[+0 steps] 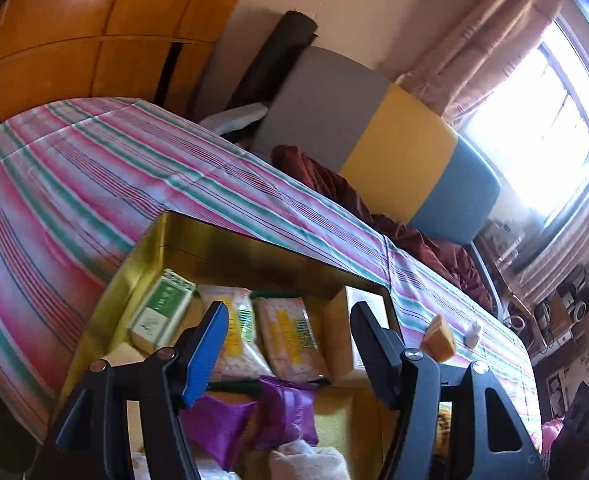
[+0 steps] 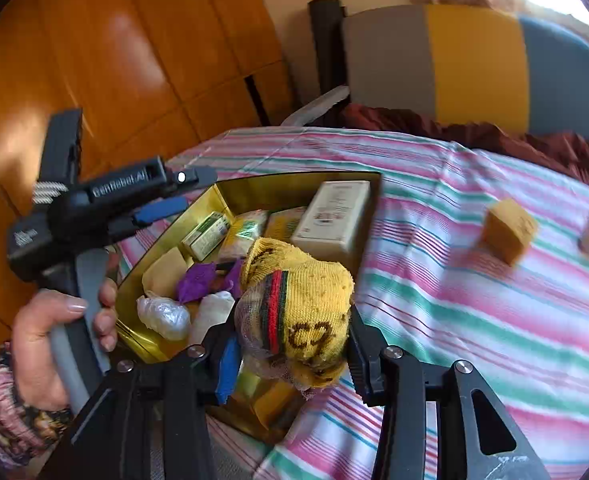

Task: Organize objects
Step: 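Lower the box and sock into the tray and open both tools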

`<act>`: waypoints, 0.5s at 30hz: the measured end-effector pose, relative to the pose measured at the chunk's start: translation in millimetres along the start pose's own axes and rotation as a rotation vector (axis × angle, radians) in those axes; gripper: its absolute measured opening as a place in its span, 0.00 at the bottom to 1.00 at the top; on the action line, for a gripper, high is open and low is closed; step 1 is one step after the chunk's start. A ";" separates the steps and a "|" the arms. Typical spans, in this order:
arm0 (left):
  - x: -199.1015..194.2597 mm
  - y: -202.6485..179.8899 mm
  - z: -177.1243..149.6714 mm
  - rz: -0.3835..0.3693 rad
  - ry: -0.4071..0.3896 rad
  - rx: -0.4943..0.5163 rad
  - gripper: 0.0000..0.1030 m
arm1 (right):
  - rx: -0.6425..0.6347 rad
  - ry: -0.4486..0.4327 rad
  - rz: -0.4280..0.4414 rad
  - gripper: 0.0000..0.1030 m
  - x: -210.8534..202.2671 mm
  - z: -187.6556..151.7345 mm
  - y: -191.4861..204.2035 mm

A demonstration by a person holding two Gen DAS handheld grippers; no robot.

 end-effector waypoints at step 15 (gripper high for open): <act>-6.2 23.3 -12.9 0.004 -0.009 -0.046 0.62 | -0.073 0.042 -0.141 0.52 51.4 0.4 13.5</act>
Point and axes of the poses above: each gripper's, at about its wrist camera, not at the fingertips, and x roughly the way its jaws point, y to its left, z to its top, the point moved 5 cm from there along x, roughly the way its jaws point, and after that the axes turned 8 degrees about x, right-handed, at the moved point
